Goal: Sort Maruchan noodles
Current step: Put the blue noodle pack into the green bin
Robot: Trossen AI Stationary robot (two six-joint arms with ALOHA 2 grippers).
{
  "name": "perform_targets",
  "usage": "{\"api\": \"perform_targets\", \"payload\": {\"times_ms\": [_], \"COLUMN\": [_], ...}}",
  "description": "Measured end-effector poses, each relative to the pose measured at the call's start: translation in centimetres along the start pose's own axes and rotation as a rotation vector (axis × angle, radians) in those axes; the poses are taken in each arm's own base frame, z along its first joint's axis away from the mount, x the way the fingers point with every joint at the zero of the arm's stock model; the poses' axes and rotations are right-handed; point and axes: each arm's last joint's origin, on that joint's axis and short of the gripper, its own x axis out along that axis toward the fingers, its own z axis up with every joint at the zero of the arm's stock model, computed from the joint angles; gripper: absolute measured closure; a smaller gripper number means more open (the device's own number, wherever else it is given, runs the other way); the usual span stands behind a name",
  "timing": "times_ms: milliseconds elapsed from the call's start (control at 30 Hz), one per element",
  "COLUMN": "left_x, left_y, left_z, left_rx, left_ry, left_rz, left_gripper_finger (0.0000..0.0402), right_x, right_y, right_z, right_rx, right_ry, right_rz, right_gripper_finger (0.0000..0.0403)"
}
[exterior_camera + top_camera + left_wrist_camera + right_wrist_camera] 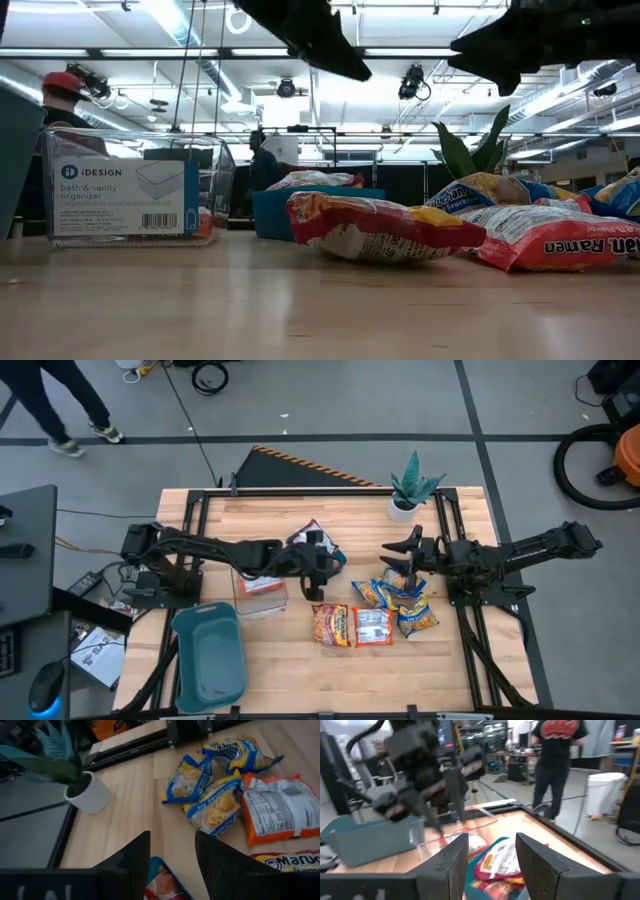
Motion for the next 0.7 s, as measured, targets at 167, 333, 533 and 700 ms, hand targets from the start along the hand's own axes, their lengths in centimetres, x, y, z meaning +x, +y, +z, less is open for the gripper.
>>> {"api": "perform_targets", "payload": {"times_ms": [167,333,533,700], "left_x": [0.7,0.9,0.9,1.1], "left_y": [0.3,0.9,1.1,1.0], "left_z": [-0.4,-0.4,-0.5,-0.3], "left_rx": [0.015,-0.003,0.021,0.023], "left_ry": [0.009,-0.008,-0.015,-0.039], "left_rz": [-0.012,-0.021,-0.042,-0.076], "left_gripper_finger": [0.0241,0.0241,0.0241,0.0241], "right_x": [0.2,0.3,0.4,0.4], "right_y": [-0.4,-1.0,-1.3,-1.3], "right_z": [0.3,0.0,0.0,0.0], "right_rx": [-0.003,-0.018,-0.012,-0.015], "right_ry": [-0.003,0.025,0.026,0.026], "right_rz": [-0.045,-0.084,-0.105,-0.105], "right_gripper_finger": [0.0234,0.0234,0.0234,0.0234]}}
